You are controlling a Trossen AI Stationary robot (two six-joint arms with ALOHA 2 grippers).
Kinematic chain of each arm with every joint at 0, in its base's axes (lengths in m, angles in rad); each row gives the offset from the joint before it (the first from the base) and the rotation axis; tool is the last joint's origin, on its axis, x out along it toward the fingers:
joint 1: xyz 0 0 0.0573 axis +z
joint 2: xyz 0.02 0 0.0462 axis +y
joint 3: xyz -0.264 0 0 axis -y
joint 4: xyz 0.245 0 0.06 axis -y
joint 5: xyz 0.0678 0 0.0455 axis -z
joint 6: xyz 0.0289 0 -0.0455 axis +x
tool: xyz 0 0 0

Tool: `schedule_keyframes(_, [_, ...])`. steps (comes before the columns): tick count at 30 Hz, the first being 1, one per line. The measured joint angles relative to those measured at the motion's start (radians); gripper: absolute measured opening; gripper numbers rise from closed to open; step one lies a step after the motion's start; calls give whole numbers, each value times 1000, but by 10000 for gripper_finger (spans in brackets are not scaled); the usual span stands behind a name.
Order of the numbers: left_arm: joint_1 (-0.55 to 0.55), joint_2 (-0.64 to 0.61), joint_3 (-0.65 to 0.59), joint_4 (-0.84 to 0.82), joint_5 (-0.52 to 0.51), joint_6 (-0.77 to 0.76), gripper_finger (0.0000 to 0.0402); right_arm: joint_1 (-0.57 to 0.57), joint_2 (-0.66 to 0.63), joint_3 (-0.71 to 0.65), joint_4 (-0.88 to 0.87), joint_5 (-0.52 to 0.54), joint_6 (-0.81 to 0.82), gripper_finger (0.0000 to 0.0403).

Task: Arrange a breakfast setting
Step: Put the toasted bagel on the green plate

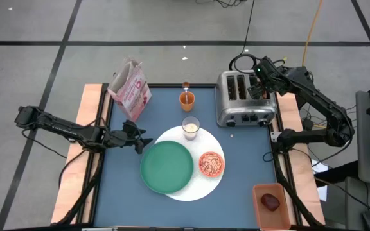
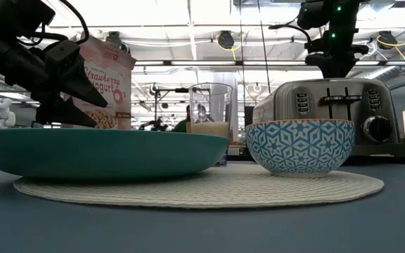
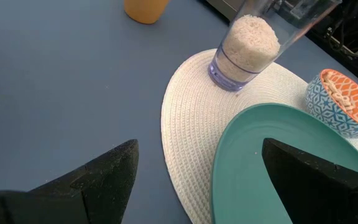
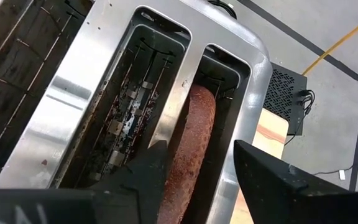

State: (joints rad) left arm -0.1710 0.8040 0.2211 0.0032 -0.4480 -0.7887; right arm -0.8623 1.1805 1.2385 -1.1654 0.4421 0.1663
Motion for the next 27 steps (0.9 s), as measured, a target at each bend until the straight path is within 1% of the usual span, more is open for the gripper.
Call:
schedule_keyframes(7, [0, 0, 0, 0, 0, 0, 344, 0, 0, -6, -21, 0, 2, 160])
schedule_keyframes(15, [0, 0, 0, -1, 0, 0, 344, 0, -2, -61, 6, 6, 4, 159])
schedule_keyframes(23, [0, 0, 0, -2, 0, 0, 344, 0, -1, -63, 36, 3, 35, 159])
schedule_keyframes(27, [0, 0, 0, -2, 0, 0, 344, -1, -2, -63, 39, -31, 35, 159])
